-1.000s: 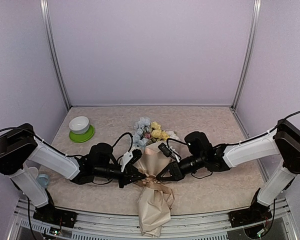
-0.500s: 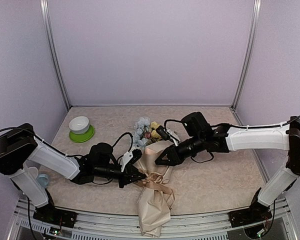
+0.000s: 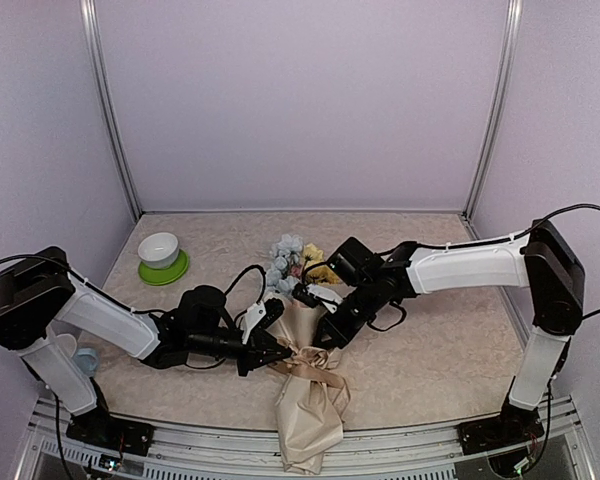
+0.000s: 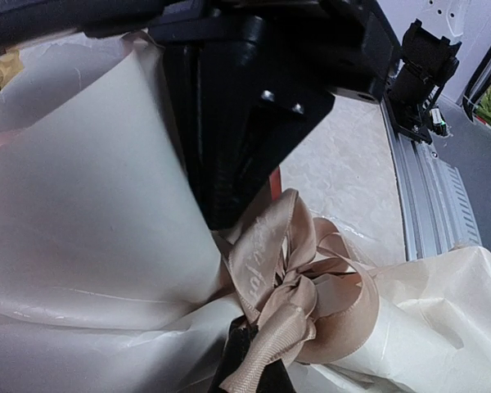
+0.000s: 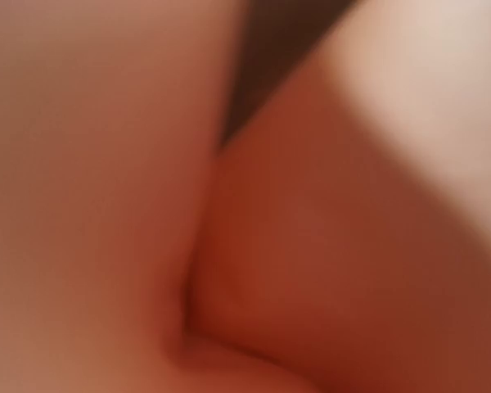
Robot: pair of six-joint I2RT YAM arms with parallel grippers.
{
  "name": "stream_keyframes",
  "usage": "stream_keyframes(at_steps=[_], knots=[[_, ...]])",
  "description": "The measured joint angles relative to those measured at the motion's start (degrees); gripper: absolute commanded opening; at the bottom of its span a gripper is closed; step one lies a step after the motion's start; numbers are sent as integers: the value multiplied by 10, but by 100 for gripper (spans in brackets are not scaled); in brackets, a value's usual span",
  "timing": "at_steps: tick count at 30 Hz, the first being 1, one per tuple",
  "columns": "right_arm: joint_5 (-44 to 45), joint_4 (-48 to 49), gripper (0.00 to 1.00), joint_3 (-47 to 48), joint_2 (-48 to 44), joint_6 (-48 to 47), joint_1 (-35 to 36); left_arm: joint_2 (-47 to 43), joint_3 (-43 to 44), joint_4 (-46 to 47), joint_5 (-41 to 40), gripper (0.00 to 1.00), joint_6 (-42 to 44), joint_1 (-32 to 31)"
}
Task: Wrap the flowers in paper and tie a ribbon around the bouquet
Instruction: Cross the half-tied ribbon over the folded bouquet.
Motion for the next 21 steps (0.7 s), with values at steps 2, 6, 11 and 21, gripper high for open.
stream_keyframes(at_steps=[2, 6, 11, 21], knots=[[-21, -3, 0, 0, 5, -14, 3, 0, 0, 0, 0, 0, 0, 0], [-81, 3, 0, 0, 9, -32, 5, 0, 0, 0, 0, 0, 0, 0], [-163, 14, 0, 0, 22, -50, 5, 0, 0, 0, 0, 0, -1, 0], [-221, 34, 6, -12, 30, -59, 5, 0, 0, -1, -6, 5, -2, 0]])
